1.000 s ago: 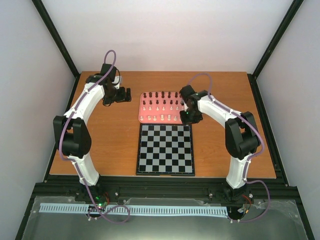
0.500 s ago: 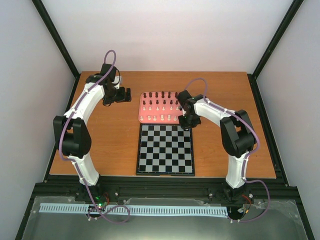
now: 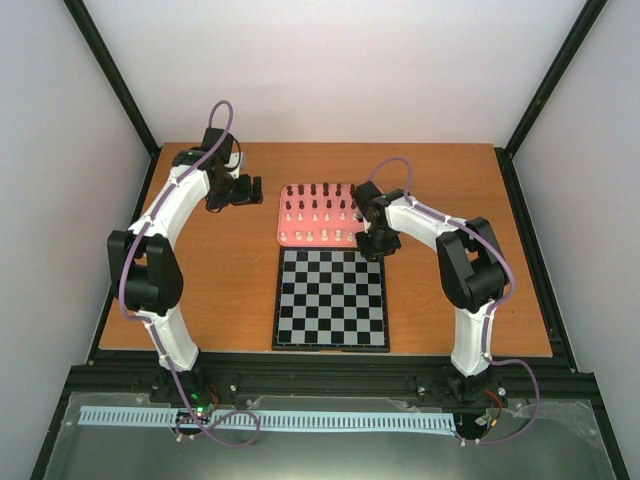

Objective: Set up the chess pieces on the board
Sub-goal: Place the chess piece on the chessboard.

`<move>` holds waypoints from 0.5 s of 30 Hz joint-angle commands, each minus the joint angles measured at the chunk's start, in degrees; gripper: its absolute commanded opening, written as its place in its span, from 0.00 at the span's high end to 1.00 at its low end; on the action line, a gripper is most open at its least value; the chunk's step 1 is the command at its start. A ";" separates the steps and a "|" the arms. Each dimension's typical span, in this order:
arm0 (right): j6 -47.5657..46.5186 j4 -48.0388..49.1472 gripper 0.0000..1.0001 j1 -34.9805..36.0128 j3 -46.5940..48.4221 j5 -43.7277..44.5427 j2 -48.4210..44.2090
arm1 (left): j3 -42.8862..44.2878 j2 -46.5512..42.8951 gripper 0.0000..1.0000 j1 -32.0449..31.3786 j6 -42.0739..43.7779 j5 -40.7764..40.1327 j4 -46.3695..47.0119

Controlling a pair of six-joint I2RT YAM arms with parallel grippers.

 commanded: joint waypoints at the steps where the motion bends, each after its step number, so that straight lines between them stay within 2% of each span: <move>1: -0.83 -0.51 0.65 0.27 0.42 -1.69 -0.14 | 0.95 0.64 0.00 0.05 -0.19 0.13 -0.98; 4: -1.46 -1.60 0.58 0.27 1.08 -2.50 -1.51 | 0.86 0.57 0.00 0.01 -0.07 0.02 -1.10; 8: -1.77 -2.50 0.42 0.18 3.72 -0.45 -4.06 | 0.78 0.55 0.00 0.05 -0.11 -0.17 -1.12; 15: -1.52 -3.85 0.40 -0.07 13.14 0.73 0.40 | 1.03 0.72 0.00 0.03 -0.11 0.03 -1.12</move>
